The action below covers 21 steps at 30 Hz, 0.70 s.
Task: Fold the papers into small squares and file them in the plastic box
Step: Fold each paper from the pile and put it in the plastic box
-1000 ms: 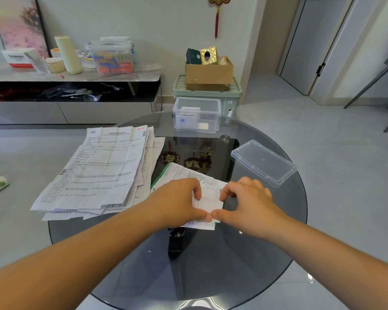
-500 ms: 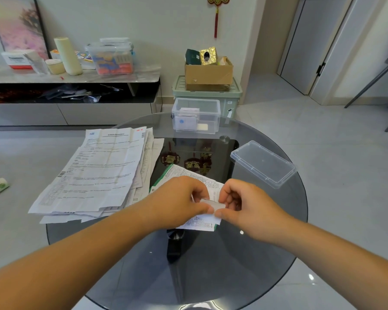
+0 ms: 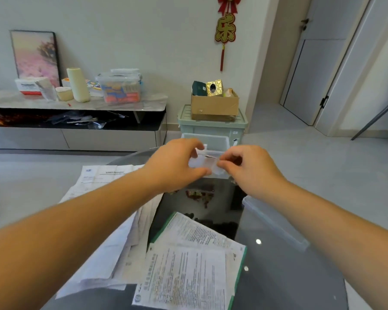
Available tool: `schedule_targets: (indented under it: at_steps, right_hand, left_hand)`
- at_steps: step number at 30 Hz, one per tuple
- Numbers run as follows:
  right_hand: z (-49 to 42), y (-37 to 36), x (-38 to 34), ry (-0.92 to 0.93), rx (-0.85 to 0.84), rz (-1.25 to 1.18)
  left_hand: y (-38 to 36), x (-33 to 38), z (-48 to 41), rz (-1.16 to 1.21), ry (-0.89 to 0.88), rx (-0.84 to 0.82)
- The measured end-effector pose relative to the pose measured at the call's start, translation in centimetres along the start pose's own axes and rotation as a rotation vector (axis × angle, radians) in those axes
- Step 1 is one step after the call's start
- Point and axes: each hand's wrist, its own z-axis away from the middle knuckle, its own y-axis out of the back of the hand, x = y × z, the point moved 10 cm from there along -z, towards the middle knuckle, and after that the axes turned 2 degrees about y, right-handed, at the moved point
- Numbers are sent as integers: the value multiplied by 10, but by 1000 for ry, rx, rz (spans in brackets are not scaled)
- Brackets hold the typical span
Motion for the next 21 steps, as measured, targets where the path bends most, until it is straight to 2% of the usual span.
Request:
schedule_targets:
  at_steps: [4,8,21]
  right_hand:
    - [-74,13,16,-18,141,11]
    - [-124,-3,32,-47,116,74]
    - [-157,-45,51,-12,66,350]
  left_hand:
    - [-22,-33,-52,-321,-24,-152]
    - [-53,-52,-83,-475,-112,-303]
    - [-84,-53,-104,-577,-214,-395]
